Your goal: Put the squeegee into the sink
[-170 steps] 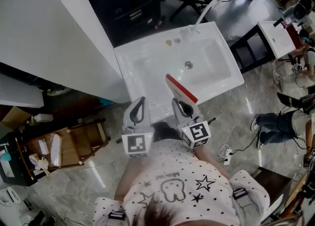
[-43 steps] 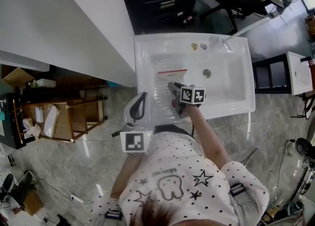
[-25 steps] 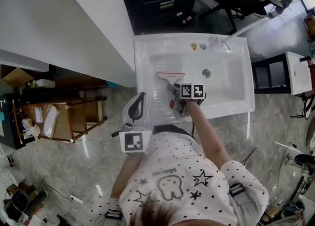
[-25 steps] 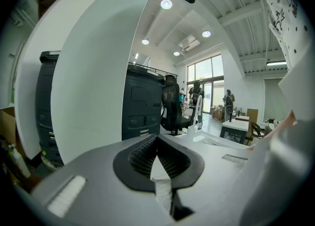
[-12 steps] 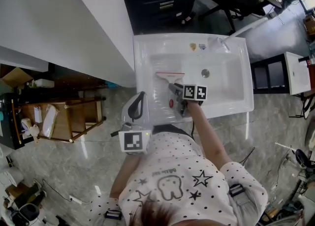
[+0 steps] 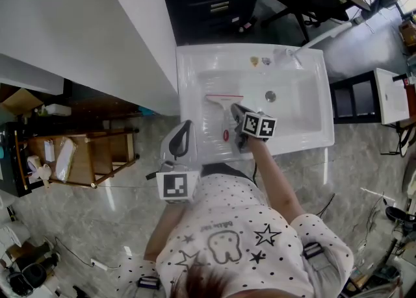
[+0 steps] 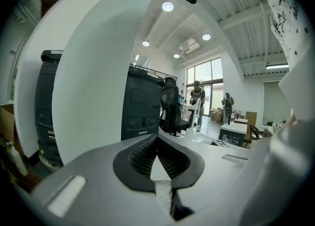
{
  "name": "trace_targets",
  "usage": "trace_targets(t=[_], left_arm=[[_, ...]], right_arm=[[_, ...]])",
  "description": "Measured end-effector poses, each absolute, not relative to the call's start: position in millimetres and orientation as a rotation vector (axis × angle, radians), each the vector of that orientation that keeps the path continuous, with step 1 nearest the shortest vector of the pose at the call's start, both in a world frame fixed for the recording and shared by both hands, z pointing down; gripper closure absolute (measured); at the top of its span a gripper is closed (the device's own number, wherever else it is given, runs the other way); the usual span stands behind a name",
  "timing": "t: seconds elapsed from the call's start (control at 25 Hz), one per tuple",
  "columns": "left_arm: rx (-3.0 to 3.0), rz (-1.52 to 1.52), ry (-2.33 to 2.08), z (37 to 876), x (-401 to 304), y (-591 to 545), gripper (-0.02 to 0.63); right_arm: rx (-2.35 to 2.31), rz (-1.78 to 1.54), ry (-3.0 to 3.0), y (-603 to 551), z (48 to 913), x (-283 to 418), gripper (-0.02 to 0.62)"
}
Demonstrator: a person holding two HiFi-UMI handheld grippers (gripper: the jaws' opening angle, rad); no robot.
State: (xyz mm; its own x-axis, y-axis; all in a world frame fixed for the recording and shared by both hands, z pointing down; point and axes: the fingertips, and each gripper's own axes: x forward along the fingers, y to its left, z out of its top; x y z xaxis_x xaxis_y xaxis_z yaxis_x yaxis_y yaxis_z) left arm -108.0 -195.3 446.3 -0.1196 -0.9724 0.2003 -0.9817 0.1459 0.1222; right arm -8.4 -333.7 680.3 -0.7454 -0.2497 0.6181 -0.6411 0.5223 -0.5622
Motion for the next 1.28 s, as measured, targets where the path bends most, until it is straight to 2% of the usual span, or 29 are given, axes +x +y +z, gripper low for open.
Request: trace_targets(t=[0.32,0.8,1.28], left_arm=[[1.916,0.035,-2.195,444,-106,-192,0.611],[1.945,0.006,-2.191,437,-106,-189,0.612],[2.024,-0.024,-2.154,423,-98,-192,0.612]], right_arm=[[0.859,0.785,-2.493,-355,640,-10,0.601],[0.840,0.490,-2.720,-350,558,-27,0.601],[0.970,0.221,-2.833,-332,481,-8,0.601]])
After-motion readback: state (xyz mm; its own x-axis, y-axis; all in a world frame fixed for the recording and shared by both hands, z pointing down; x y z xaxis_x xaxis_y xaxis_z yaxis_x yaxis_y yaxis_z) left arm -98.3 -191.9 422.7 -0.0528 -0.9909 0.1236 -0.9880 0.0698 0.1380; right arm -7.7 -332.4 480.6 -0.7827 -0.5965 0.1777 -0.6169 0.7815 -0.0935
